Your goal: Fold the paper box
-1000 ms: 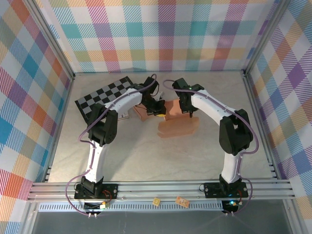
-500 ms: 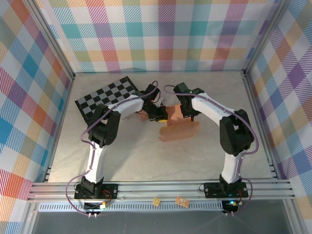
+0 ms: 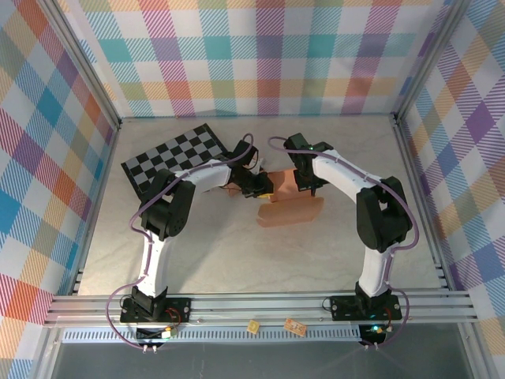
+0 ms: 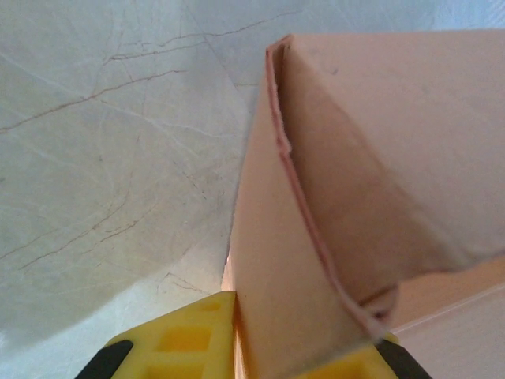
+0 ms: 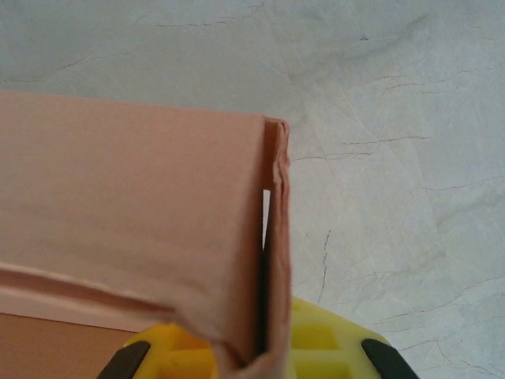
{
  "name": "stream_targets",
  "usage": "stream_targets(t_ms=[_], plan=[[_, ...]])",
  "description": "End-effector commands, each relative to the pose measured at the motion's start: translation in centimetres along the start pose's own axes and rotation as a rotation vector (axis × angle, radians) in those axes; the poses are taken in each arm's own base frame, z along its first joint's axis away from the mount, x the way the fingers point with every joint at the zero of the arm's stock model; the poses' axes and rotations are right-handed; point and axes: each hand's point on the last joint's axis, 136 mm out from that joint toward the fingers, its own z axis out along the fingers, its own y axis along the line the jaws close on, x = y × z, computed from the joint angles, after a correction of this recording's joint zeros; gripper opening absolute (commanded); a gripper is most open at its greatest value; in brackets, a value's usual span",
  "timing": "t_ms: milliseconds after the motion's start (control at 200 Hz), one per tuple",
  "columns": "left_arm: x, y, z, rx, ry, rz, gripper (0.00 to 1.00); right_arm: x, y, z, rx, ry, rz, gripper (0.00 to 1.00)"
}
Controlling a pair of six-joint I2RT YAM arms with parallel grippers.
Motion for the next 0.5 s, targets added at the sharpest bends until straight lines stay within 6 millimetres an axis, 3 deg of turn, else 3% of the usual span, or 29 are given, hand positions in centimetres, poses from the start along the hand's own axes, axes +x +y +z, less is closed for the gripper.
stream_targets(t_ms=[0, 495], plan=[[0.4, 0.5, 0.8, -0.043, -0.009, 0.002, 0.15, 0.7, 1.3, -0.3, -0.060, 0.037, -0.013, 0.00], [-0.5, -0.2, 1.9, -0.036, -0.081, 0.009, 0.15, 0.9, 1.4, -0.2, -0.072, 0.052, -0.004, 0.00]])
